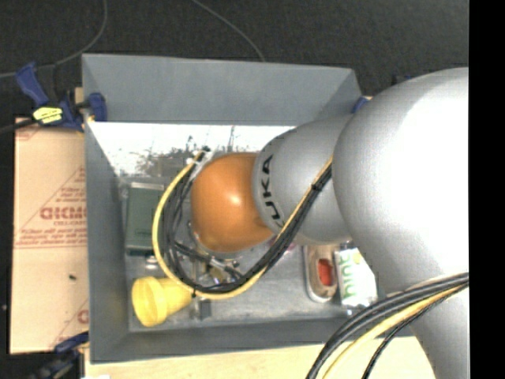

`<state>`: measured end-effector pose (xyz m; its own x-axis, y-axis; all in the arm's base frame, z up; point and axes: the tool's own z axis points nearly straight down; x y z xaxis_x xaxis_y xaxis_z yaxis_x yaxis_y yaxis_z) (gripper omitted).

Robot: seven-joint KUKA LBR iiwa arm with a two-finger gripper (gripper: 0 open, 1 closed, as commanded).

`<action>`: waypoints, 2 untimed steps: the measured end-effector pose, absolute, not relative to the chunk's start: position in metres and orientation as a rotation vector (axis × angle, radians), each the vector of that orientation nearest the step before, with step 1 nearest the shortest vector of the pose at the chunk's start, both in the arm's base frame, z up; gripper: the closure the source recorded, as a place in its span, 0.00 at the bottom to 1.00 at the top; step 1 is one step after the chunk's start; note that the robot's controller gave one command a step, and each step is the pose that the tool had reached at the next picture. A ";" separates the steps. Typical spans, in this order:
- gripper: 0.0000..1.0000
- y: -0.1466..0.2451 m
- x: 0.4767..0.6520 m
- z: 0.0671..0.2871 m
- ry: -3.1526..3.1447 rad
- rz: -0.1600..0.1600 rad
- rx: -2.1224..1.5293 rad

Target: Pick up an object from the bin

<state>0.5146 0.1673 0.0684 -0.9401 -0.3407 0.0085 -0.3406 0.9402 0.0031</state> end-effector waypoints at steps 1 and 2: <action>0.00 0.164 0.521 0.118 -2.992 0.000 0.979; 0.00 0.189 0.477 0.100 -2.938 -0.008 1.098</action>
Offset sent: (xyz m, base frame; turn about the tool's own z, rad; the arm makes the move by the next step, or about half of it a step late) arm -0.0379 0.0212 0.0316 -0.3682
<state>0.4773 0.1888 0.1002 -0.7549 -0.6558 0.0034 -0.6558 0.7549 0.0066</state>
